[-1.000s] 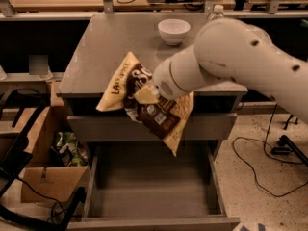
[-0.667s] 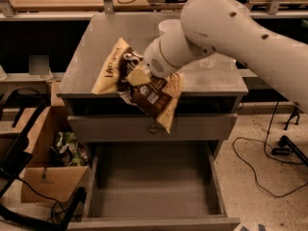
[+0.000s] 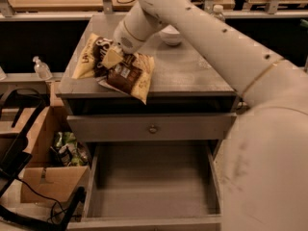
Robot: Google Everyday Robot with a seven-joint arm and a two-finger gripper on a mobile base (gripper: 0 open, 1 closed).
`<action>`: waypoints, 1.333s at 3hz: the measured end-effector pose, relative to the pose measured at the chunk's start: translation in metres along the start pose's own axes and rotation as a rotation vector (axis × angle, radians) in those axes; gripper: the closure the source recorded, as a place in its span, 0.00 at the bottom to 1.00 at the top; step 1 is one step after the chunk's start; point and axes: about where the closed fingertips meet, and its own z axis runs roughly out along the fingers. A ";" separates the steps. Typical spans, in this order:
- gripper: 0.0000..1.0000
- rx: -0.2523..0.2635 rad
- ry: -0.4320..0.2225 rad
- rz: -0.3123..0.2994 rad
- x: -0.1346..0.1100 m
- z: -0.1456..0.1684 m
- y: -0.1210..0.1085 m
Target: Pick brown chip bag from middle drawer and place on counter
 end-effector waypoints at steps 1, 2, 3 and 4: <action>1.00 -0.009 -0.023 -0.057 -0.038 0.015 -0.025; 0.98 0.073 -0.109 -0.085 -0.091 0.001 -0.067; 0.76 0.091 -0.132 -0.087 -0.098 -0.011 -0.072; 0.45 0.084 -0.130 -0.087 -0.098 -0.006 -0.071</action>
Offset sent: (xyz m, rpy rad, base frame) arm 0.1501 0.0471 0.2018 0.2195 -0.3354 -0.0405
